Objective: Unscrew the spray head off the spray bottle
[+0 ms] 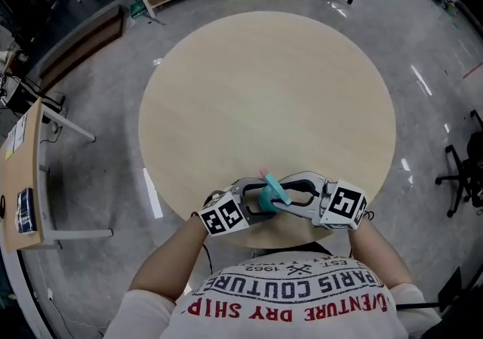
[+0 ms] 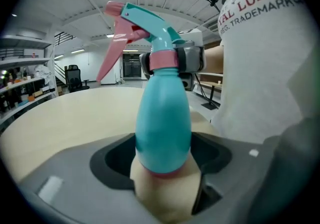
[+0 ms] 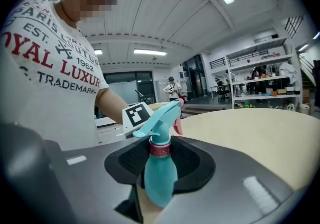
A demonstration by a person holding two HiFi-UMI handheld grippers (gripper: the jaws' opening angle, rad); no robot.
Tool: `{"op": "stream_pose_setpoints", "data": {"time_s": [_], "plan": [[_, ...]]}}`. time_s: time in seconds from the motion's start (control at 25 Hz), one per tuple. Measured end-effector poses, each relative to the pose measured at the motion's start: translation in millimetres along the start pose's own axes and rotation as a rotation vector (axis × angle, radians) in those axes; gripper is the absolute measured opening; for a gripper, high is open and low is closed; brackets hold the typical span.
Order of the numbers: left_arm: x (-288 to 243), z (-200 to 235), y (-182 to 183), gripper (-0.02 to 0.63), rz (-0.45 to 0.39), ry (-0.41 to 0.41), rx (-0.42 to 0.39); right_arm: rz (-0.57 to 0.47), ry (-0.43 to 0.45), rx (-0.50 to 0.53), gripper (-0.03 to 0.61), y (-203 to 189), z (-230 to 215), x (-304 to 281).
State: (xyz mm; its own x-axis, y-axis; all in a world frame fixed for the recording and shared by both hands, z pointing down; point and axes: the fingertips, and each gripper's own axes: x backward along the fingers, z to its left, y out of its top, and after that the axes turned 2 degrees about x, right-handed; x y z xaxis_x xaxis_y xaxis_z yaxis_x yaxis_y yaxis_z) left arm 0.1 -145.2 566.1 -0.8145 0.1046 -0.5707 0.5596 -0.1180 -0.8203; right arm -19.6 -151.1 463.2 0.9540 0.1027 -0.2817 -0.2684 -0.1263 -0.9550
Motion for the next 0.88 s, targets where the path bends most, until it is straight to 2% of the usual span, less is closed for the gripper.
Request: {"op": "stream_pose_setpoints", "data": {"time_s": [0.16,0.48,0.68,0.76,0.88], "plan": [[0.6,4.7,1.9,0.341,-0.023,0.045,0.032,-0.036,-0.026,0.004,0.132,12.0,-0.5,4.4],[6.1,22.4,-7.0,0.341,-0.030,0.160,0.100,-0.136,-0.096,0.064,0.132,80.9,-1.3,33.7],[16.8,29.2,-13.1,0.341,-0.018,0.205,0.138,-0.189,-0.176,0.107,0.132,123.2,-10.0,70.7],[17.2,28.2,-13.6,0.341,-0.026,0.208,0.133,-0.170,-0.238,0.130,0.132,125.6,-22.7,83.8],[15.4,25.5,-12.7,0.341,-0.039,0.205,0.135,-0.039,-0.356,0.112,0.132,95.3,-53.1,89.9]]}}
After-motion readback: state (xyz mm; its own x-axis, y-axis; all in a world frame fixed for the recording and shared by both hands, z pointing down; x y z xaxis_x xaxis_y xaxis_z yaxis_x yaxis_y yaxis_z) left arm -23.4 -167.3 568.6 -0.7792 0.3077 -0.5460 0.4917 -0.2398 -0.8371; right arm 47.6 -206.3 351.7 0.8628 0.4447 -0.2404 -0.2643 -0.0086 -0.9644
